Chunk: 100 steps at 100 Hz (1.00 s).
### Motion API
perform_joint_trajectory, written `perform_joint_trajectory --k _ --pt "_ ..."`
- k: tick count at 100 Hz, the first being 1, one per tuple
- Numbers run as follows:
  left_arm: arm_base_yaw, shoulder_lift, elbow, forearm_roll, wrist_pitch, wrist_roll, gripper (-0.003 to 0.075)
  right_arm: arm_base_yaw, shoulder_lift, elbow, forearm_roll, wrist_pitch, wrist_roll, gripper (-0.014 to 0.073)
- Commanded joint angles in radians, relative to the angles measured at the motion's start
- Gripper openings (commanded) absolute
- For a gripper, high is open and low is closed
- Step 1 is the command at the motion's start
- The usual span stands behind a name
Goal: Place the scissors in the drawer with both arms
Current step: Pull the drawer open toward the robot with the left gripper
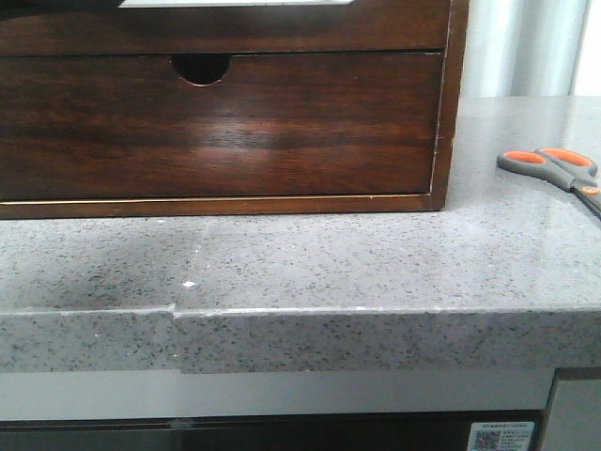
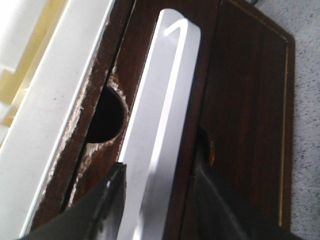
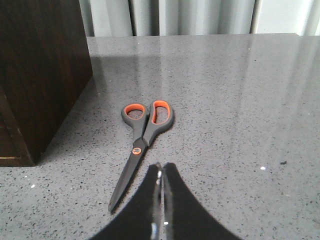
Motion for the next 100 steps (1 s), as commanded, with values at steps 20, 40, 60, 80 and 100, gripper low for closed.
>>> perform_joint_trajectory --k 20,40,60,80,100 --pt "-0.008 0.042 -0.071 0.028 0.001 -0.004 0.0288 -0.004 0.017 -0.036 0.004 -0.065 -0.005 -0.0061" --pt "-0.008 0.044 -0.071 0.042 0.009 -0.004 0.009 -0.004 0.017 -0.036 0.004 -0.063 -0.005 -0.0061" --pt "-0.008 0.044 -0.071 0.042 0.028 -0.004 -0.0022 -0.004 0.017 -0.036 0.004 -0.063 -0.005 -0.0061" --pt "-0.008 0.044 -0.071 0.042 0.028 -0.004 -0.0022 -0.004 0.017 -0.036 0.004 -0.063 -0.005 -0.0061" --pt "-0.012 0.044 -0.071 0.038 0.028 -0.006 -0.0022 -0.004 0.017 -0.036 0.004 -0.062 -0.005 -0.0061"
